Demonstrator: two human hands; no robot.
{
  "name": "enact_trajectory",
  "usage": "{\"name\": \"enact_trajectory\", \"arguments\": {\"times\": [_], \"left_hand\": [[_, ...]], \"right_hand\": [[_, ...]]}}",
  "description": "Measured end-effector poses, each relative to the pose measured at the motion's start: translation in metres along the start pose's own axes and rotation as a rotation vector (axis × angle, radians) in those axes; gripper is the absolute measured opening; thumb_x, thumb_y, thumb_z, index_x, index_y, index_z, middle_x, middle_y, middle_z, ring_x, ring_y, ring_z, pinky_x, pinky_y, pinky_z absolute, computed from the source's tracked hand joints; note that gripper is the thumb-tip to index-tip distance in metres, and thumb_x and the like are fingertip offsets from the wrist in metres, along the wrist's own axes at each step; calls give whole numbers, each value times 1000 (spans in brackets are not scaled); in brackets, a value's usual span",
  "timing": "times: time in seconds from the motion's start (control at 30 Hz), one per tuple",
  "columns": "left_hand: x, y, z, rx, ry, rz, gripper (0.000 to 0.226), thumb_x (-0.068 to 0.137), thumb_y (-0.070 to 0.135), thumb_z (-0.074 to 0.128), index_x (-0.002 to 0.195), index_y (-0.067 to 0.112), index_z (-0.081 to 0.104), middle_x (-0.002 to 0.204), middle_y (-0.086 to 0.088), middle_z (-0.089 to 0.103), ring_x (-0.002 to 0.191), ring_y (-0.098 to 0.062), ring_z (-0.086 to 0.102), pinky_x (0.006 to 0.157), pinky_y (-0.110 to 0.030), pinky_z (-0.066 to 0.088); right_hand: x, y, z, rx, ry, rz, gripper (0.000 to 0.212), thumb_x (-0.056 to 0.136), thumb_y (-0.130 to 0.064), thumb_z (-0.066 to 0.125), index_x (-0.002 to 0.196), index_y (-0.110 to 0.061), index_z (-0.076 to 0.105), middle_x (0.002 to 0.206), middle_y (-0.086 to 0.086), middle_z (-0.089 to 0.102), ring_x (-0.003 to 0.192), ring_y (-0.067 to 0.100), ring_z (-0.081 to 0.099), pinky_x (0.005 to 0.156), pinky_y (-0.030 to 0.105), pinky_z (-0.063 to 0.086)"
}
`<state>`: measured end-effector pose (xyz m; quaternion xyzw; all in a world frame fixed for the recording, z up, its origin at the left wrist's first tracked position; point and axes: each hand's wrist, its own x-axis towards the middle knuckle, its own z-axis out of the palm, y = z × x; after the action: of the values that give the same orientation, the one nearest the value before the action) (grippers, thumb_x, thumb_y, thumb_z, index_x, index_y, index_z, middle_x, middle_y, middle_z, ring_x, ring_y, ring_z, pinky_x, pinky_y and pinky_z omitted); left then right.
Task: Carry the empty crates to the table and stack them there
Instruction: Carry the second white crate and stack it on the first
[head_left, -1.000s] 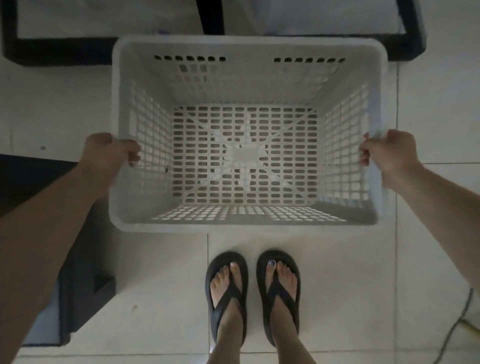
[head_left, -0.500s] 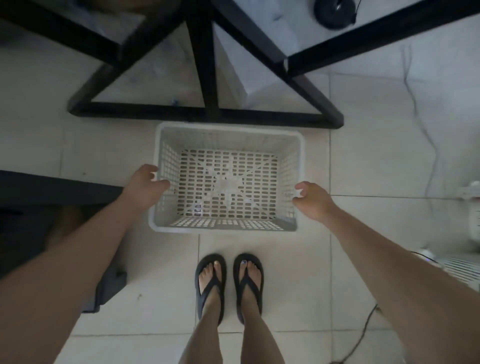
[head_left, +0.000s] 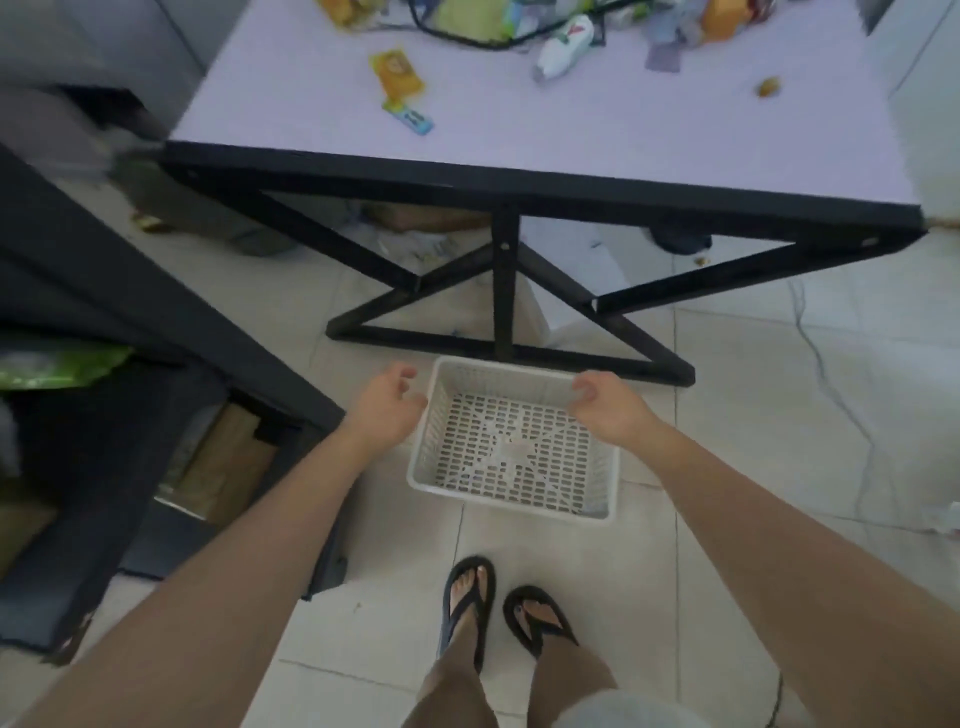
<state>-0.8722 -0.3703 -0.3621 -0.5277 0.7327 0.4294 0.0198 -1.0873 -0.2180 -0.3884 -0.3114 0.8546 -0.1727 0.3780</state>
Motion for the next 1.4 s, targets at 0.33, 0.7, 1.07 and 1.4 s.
{"name": "enact_trajectory", "arguments": {"times": [0.33, 0.7, 1.07, 1.4], "left_hand": [[-225, -125, -43, -10, 250, -221, 23, 89, 12, 51, 111, 11, 58, 105, -7, 62, 98, -25, 59, 86, -32, 46], [-509, -340, -106, -297, 770, -637, 21, 85, 6, 57, 105, 1, 63, 83, -11, 63, 70, -21, 54, 62, -23, 35], [-722, -533, -211, -395, 999, -811, 27, 86, 18, 53, 110, 11, 61, 101, -9, 63, 85, -24, 58, 72, -29, 43], [-672, -694, -351, -543, 962, -769, 22, 88, 15, 54, 107, 6, 61, 94, -13, 63, 82, -26, 59, 71, -29, 44]], "right_hand": [[-98, -116, 84, -302, -324, -404, 28, 91, -20, 51, 117, -13, 57, 118, 9, 61, 97, 21, 58, 79, 30, 45], [-328, -278, 309, -408, -579, -968, 27, 88, -16, 55, 113, -10, 61, 107, 8, 65, 100, 24, 59, 81, 30, 47], [-512, -409, 510, -218, -794, -839, 13, 84, -6, 59, 97, -10, 61, 80, 10, 63, 65, 19, 59, 60, 28, 47], [-476, -564, 643, -157, -740, -699, 19, 88, -1, 48, 103, -4, 59, 82, 14, 61, 62, 21, 56, 57, 27, 44]]}}
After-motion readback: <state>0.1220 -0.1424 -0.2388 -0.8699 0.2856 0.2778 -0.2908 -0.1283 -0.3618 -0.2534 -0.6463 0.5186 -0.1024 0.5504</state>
